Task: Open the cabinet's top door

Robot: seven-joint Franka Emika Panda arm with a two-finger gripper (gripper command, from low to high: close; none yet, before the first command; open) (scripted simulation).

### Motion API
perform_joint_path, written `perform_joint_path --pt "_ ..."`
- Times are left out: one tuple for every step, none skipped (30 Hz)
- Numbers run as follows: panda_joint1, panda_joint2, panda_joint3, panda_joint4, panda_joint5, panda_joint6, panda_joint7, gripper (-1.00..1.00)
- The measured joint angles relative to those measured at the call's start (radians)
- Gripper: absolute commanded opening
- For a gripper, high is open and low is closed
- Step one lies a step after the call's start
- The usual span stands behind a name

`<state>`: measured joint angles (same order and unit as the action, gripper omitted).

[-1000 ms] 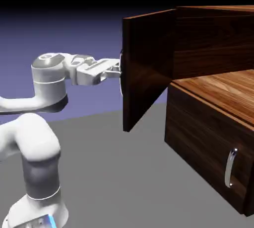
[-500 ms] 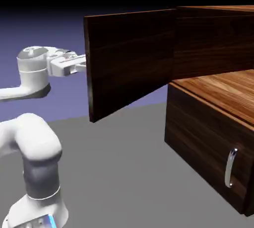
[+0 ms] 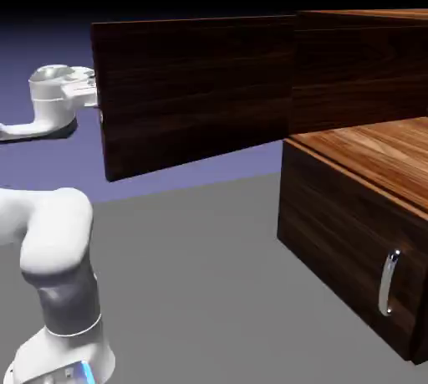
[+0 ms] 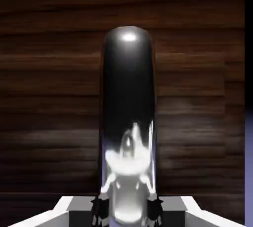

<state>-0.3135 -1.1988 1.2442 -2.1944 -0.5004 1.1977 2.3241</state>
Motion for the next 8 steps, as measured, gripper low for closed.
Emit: perform_joint_path --pt "-0.031 0.000 0.017 0.036 0.008 -0.025 -0.005 -1.00" --pt "-0.063 -0.001 0.034 0.072 0.016 -0.049 -0.010 -1.00" --pt "-0.094 -0.002 0.049 0.109 0.024 -0.073 -0.016 -1.00" --pt "-0.125 -0.004 0.064 0.145 0.030 -0.097 -0.022 -1.00" --pt "-0.155 -0.007 0.079 0.181 0.037 -0.120 -0.029 -1.00" --pt "-0.186 -0.009 0.092 0.217 0.042 -0.144 -0.036 -1.00" --pt "-0.216 -0.013 0.105 0.254 0.047 -0.167 -0.043 -1.00" --pt "-0.246 -0.016 0.117 0.290 0.052 -0.190 -0.051 -1.00"
